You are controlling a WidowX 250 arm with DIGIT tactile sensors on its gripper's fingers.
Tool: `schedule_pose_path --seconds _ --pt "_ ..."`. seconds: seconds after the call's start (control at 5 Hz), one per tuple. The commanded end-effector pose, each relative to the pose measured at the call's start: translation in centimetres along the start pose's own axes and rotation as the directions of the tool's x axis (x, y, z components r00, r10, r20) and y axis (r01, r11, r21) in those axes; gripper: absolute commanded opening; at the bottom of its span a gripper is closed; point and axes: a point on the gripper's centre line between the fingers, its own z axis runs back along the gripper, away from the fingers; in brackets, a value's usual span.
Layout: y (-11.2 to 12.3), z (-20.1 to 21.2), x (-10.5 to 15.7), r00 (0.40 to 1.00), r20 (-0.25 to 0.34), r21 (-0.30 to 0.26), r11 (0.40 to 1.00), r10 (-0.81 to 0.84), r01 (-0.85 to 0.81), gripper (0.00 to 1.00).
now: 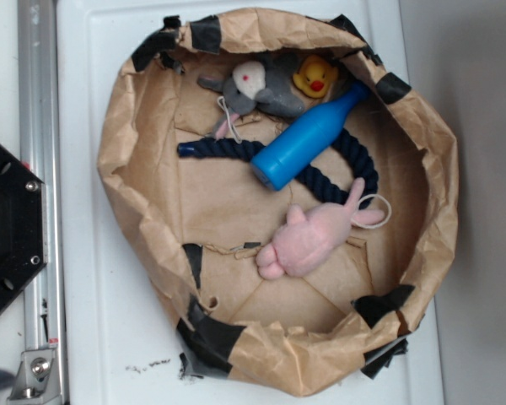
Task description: Grab the pink bunny.
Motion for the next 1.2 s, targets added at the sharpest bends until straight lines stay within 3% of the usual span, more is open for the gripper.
schedule_pose_path --seconds 0.0,0.2,0.4,0.6,0.8,1.0 --pt "0.0 0.0 0.0 1.0 0.0 0.0 1.0 0.0 0.0 1.0" --pt "0.2 -5.5 4.4 0.971 -0.001 0.077 0.968 0.241 -0.24 1.0" --pt "0.8 -9.0 8.8 0.879 -0.014 0.049 0.879 0.476 -0.475 1.0" --pt "1.0 -11.6 12.0 0.734 0.033 0.003 0.734 0.678 -0.679 1.0" --pt "0.4 -13.6 13.4 0.574 0.091 -0.028 0.578 0.814 -0.815 1.0" --pt "-0.2 -16.5 15.3 0.626 0.167 -0.071 0.642 0.762 -0.763 1.0"
